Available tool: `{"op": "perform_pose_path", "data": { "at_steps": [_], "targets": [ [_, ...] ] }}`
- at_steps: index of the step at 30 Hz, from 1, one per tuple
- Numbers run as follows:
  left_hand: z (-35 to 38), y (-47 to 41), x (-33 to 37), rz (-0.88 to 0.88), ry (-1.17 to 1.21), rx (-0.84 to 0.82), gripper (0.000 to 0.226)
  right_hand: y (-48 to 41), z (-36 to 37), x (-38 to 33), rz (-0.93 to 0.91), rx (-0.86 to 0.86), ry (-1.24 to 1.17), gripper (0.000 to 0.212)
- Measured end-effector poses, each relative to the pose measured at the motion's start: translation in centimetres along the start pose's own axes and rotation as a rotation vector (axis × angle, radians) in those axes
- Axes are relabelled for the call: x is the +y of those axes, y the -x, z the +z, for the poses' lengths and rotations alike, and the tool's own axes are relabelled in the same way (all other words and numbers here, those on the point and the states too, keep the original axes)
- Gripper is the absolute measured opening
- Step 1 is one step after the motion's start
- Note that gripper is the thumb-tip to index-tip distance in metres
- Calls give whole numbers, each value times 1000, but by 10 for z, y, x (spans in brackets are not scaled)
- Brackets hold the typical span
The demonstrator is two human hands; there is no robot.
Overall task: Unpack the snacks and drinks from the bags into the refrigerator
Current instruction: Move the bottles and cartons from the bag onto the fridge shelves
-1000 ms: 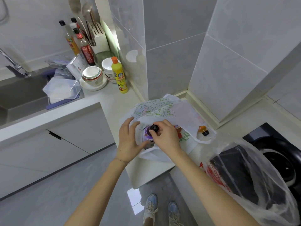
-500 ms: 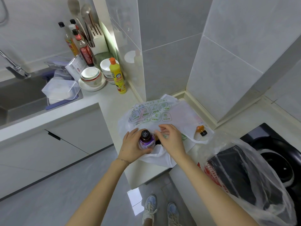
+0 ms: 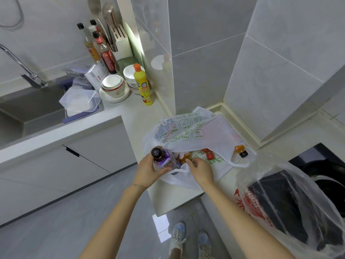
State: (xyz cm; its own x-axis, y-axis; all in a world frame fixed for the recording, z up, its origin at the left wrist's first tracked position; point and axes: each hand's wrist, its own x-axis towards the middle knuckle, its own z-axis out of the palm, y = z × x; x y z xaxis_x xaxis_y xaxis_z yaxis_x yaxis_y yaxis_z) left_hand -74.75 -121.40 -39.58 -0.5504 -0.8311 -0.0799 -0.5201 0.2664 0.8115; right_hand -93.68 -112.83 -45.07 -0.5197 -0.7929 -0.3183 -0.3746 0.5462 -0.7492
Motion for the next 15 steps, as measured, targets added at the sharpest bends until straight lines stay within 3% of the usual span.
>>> {"op": "perform_pose_path", "data": {
  "at_steps": [6,15],
  "targets": [
    [2,-1,3,48,-36,-78,74,-12,21,9,76,-68,-68,25],
    [14,-12,5,69,-110,-107,73,-15,18,2,150,-33,-196,5]
  ]
}}
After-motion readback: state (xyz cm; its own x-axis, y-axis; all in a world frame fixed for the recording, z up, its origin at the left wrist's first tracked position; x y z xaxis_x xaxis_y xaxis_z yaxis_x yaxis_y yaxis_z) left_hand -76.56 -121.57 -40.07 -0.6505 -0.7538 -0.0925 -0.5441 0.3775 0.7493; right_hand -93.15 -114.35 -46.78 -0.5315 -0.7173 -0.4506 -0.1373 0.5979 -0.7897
